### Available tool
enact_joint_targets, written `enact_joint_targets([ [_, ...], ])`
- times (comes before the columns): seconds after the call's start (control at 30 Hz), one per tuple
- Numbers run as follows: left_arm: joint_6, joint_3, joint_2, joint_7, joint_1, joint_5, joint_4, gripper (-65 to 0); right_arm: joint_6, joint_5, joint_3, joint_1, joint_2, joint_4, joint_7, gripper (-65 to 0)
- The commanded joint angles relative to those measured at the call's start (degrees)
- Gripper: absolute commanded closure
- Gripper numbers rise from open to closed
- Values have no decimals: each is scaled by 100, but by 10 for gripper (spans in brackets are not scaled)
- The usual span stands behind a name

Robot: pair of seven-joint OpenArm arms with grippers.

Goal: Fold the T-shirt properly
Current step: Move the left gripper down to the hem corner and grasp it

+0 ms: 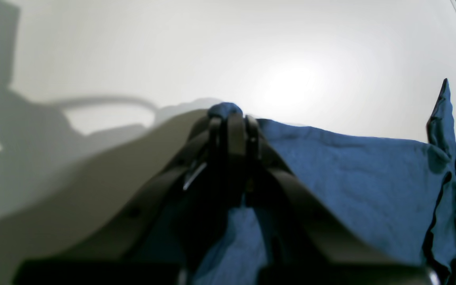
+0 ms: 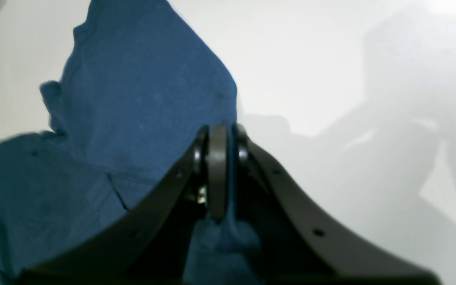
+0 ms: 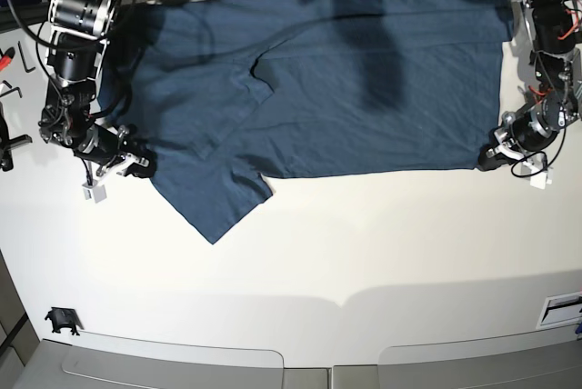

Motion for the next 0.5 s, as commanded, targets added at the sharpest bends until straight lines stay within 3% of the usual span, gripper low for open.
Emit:
enact_joint_targets([
  [0.0,70,24,-96,396,-28,146,57,0,-12,101,-4,94,90,37,-179,0],
  [0.17,-623,24,-275,1010,-24,-671,337,0,-12,450,-4,94,107,70,-396,0],
  [0.27,-647,24,-409,1163,-9,-1047,529,0,-12,452,-4,94,107,175,-455,0],
  [0.47,-647,24,-592,1207,50,-1047,855,0,-12,492,-4,90,109,549,-741,0],
])
